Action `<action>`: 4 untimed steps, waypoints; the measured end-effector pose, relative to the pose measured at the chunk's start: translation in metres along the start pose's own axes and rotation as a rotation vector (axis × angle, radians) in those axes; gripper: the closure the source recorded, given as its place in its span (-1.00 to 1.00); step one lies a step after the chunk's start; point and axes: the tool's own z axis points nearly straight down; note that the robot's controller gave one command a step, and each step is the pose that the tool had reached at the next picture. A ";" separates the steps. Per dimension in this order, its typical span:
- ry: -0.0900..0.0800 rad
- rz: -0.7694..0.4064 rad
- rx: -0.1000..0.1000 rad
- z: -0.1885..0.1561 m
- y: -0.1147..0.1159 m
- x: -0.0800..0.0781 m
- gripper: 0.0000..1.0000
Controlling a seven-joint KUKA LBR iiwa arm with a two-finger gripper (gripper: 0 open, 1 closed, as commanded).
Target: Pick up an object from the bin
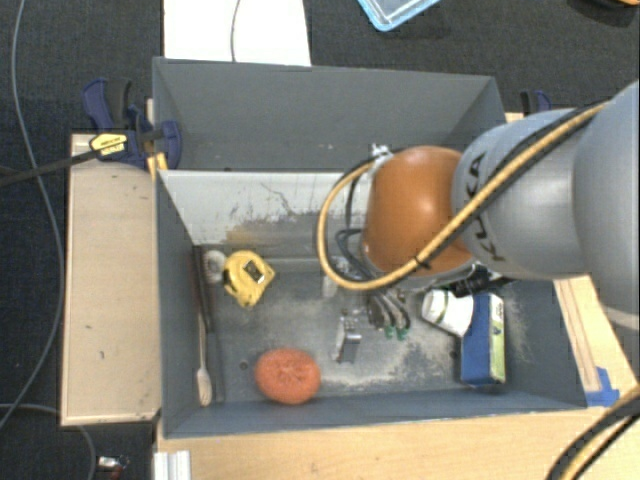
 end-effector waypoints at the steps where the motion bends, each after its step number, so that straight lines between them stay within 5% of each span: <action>1: 0.002 -0.044 0.001 0.016 -0.005 0.026 -1.00; 3: -0.012 0.013 0.004 -0.027 -0.064 0.011 -1.00; 4: 0.000 -0.030 0.002 -0.014 -0.026 0.016 -1.00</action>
Offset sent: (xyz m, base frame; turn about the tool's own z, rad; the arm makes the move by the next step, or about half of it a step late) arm -0.0001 -0.1010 0.0585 0.0517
